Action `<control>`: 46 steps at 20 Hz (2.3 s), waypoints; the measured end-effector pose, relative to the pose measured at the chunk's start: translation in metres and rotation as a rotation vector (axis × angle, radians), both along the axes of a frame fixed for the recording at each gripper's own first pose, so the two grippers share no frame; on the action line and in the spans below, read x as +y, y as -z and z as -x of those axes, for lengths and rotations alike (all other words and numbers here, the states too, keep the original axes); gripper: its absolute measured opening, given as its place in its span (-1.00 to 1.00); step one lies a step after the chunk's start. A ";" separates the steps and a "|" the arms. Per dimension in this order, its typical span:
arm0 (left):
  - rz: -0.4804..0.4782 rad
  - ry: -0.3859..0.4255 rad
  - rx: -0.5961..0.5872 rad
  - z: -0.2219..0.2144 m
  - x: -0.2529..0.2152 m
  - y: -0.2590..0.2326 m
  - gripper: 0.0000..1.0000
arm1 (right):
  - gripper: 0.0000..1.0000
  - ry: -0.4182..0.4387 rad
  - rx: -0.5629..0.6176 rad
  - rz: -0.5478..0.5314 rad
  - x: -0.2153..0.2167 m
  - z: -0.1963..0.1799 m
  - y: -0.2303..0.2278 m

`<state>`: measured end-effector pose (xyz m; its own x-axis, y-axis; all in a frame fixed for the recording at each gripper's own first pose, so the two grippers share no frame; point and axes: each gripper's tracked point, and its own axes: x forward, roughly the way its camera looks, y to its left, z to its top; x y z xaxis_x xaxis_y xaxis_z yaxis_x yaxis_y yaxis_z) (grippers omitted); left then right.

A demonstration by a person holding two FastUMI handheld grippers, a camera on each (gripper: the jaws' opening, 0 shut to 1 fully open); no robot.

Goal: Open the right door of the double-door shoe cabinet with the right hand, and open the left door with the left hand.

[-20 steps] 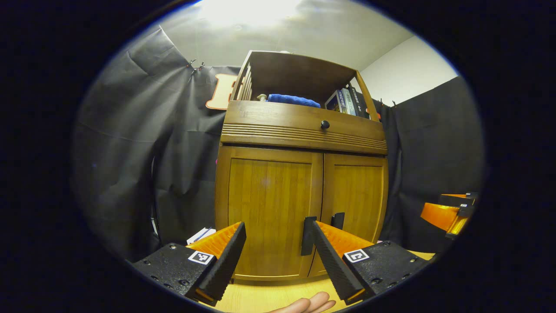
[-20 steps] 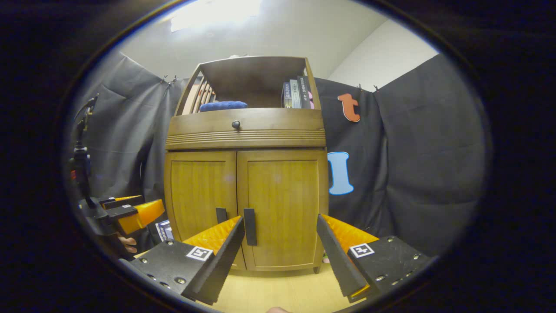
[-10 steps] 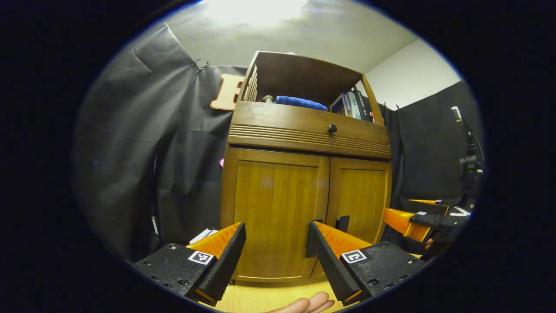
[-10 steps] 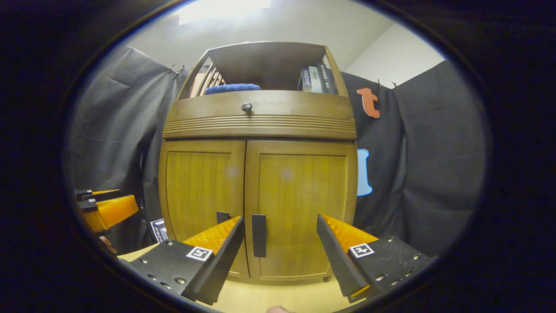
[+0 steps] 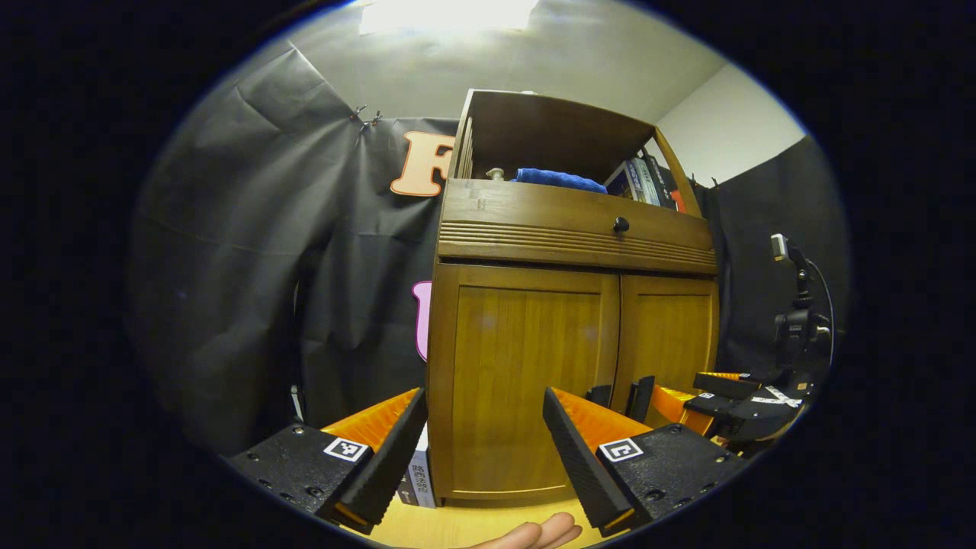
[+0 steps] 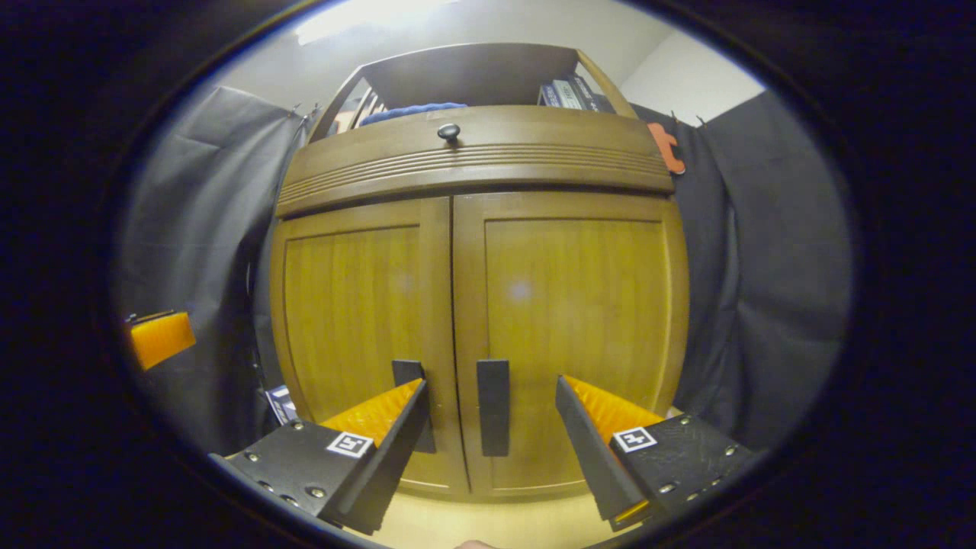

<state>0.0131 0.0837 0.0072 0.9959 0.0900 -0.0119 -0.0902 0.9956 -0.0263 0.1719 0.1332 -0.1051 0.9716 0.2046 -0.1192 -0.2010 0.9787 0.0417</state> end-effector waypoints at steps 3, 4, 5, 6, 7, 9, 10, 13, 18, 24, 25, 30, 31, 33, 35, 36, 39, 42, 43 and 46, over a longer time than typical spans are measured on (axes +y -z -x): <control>0.021 0.039 0.015 -0.002 -0.010 0.004 0.80 | 0.97 0.030 0.026 0.034 0.003 -0.032 0.019; 0.030 0.048 0.020 -0.002 -0.014 0.004 0.89 | 0.97 0.030 0.040 0.048 0.004 -0.041 0.026; 0.037 0.051 0.022 -0.003 -0.017 0.004 0.89 | 0.98 0.024 0.051 0.053 0.006 -0.049 0.030; 0.044 0.054 0.021 -0.003 -0.021 0.004 0.89 | 0.90 0.019 0.062 0.055 0.010 -0.056 0.033; 0.051 0.057 0.022 -0.003 -0.024 0.004 0.80 | 0.89 0.005 0.071 0.057 0.015 -0.062 0.038; 0.054 0.068 0.028 -0.002 -0.033 0.007 0.80 | 0.55 0.028 0.092 0.075 0.014 -0.066 0.049; 0.050 0.075 0.028 -0.001 -0.038 0.007 0.89 | 0.38 0.048 0.092 0.097 0.012 -0.067 0.053; 0.020 0.104 0.026 0.002 -0.057 0.007 0.80 | -0.20 0.052 0.088 0.079 0.006 -0.072 0.051; -0.014 0.180 0.029 0.007 -0.091 0.013 0.89 | -0.41 -0.002 0.101 0.086 0.010 -0.078 0.058; -0.036 0.187 0.046 0.007 -0.102 0.021 0.80 | -0.46 -0.005 0.072 0.067 0.009 -0.077 0.057; -0.033 0.187 0.045 0.007 -0.101 0.020 0.82 | -0.46 -0.004 0.077 0.077 0.008 -0.075 0.057; -0.035 0.160 0.026 0.004 -0.090 0.016 0.80 | -0.46 -0.027 0.096 0.085 0.006 -0.066 0.055; -0.037 0.153 0.024 0.004 -0.087 0.015 0.80 | -0.46 -0.032 0.100 0.077 0.005 -0.063 0.053; -0.041 0.136 0.022 0.002 -0.082 0.015 0.82 | -0.46 -0.042 0.107 0.072 -0.001 -0.051 0.053; -0.042 0.126 0.024 0.003 -0.079 0.015 0.82 | -0.46 -0.052 0.107 0.082 -0.003 -0.044 0.052; -0.043 0.124 0.026 0.002 -0.079 0.016 0.80 | -0.46 -0.054 0.111 0.080 -0.005 -0.043 0.051; -0.041 0.121 0.039 0.000 -0.077 0.020 0.80 | -0.46 -0.056 0.128 0.084 -0.008 -0.036 0.050; -0.045 0.108 0.044 -0.003 -0.072 0.022 0.80 | -0.46 -0.061 0.133 0.087 -0.012 -0.030 0.049; -0.042 0.104 0.046 -0.004 -0.070 0.022 0.80 | -0.46 -0.062 0.134 0.084 -0.013 -0.027 0.048; -0.044 0.097 0.065 -0.011 -0.066 0.029 0.82 | -0.46 -0.063 0.141 0.085 -0.018 -0.018 0.047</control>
